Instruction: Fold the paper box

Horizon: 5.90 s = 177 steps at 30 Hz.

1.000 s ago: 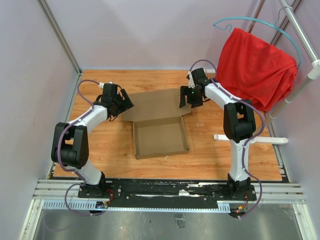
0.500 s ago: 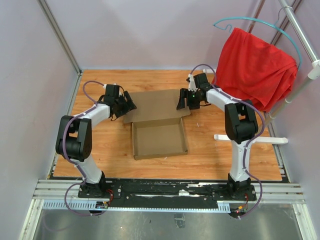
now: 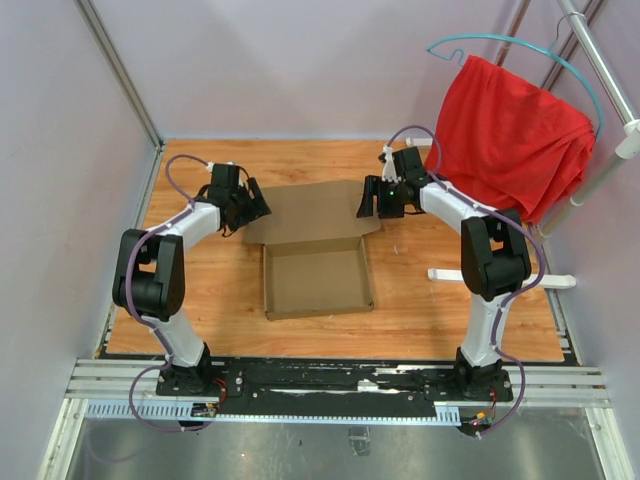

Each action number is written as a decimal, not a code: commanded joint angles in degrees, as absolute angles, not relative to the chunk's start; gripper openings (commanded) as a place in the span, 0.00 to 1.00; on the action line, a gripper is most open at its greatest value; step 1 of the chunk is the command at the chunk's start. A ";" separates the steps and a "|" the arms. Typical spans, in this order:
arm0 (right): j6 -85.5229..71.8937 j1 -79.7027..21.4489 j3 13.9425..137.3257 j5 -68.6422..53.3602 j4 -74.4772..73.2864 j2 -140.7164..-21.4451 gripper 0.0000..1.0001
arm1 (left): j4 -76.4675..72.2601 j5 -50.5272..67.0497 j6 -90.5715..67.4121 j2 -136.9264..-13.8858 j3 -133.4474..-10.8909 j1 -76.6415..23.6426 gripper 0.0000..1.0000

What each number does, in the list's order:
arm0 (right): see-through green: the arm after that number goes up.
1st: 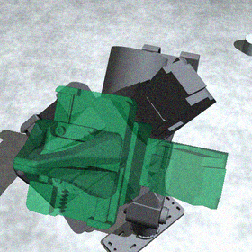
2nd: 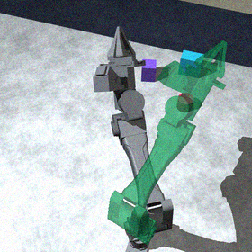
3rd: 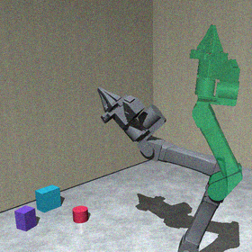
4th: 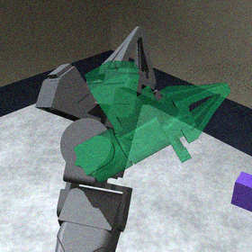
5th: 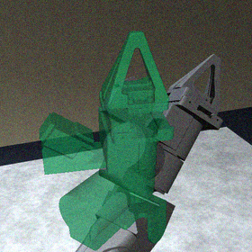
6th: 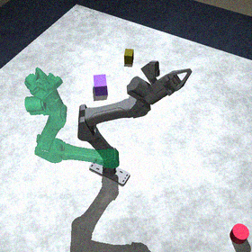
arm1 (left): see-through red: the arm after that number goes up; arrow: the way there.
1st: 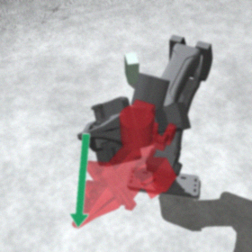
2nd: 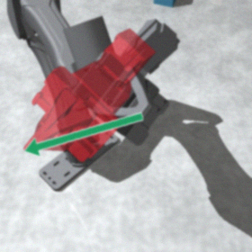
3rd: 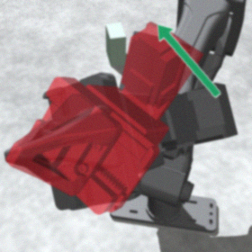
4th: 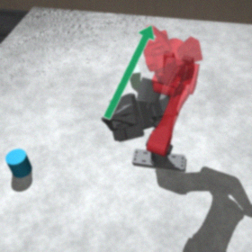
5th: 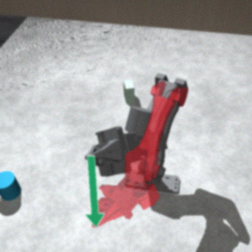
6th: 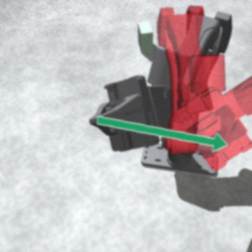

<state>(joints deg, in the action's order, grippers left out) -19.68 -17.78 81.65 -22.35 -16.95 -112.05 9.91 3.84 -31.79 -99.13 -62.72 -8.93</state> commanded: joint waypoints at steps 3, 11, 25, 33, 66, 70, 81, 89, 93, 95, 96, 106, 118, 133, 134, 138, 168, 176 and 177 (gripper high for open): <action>-21.00 -18.72 81.85 -21.61 -18.03 -112.85 0.67 | 14.96 -4.73 -31.05 -97.84 -61.68 -8.00 0.78; -21.00 -18.85 82.04 -24.02 -17.78 -113.18 0.67 | 11.38 0.62 -32.50 -98.14 -59.26 -7.93 0.78; -19.83 -19.42 81.80 -23.87 -16.81 -111.19 0.67 | 9.49 5.90 -31.88 -97.75 -63.86 -8.09 0.74; -19.19 -19.59 84.58 -22.56 -17.50 -111.71 0.67 | 10.30 5.75 -31.03 -99.37 -67.41 -8.43 0.73; -18.60 -26.91 95.78 -25.22 -19.44 -124.76 0.66 | 6.04 11.86 -30.58 -108.01 -70.28 -15.47 0.72; -18.47 -27.05 95.07 -24.67 -19.88 -125.43 0.66 | 6.81 11.84 -30.54 -109.47 -70.59 -15.47 0.73; -17.49 -28.41 94.67 -22.01 -22.18 -125.85 0.65 | 8.83 11.11 -30.21 -110.52 -70.54 -16.41 0.72; -16.52 -28.30 94.59 -17.71 -23.20 -121.60 0.65 | 9.92 6.88 -29.92 -105.66 -70.68 -16.44 0.74; -15.44 -27.83 96.54 -13.08 -26.45 -120.38 0.65 | 13.46 1.66 -28.32 -104.18 -72.39 -16.43 0.75; -15.07 -27.33 97.80 -11.07 -28.43 -120.48 0.65 | 15.99 -1.70 -27.40 -104.36 -73.86 -16.44 0.75; -14.73 -27.03 98.58 -10.33 -29.42 -120.76 0.65 | 17.25 -3.49 -27.01 -104.55 -74.67 -16.44 0.76; -12.05 -23.97 105.93 -8.31 -34.88 -123.71 0.65 | 22.18 -12.28 -25.11 -107.44 -81.01 -15.95 0.78; -12.52 -23.03 110.98 -15.76 -30.22 -128.13 0.65 | 18.00 -8.57 -23.96 -110.59 -84.24 -15.73 0.77; -13.97 -23.11 113.19 -19.32 -25.61 -131.36 0.65 | 10.90 0.40 -23.05 -113.63 -85.25 -15.69 0.75; -13.95 -23.12 113.23 -19.33 -25.53 -131.25 0.65 | 10.85 0.50 -22.95 -113.64 -85.25 -15.73 0.75; -14.03 -23.16 113.29 -20.54 -24.52 -131.27 0.65 | 10.09 1.10 -22.91 -113.92 -85.32 -15.71 0.75; -14.36 -27.16 114.24 -16.09 -24.48 -133.75 0.64 | 7.76 5.10 -24.57 -117.80 -81.86 -16.43 0.73; -13.17 -27.16 114.37 -10.30 -24.72 -131.28 0.64 | 7.60 5.41 -24.44 -117.01 -81.62 -16.44 0.73; -13.12 -27.14 114.35 -10.21 -24.51 -131.08 0.64 | 7.56 5.44 -24.43 -116.99 -81.57 -16.44 0.73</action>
<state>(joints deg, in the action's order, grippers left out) -14.09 -26.28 112.68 -13.56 -24.36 -134.52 6.90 3.73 -24.45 -117.64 -82.85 -15.90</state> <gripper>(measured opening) 0.641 0.733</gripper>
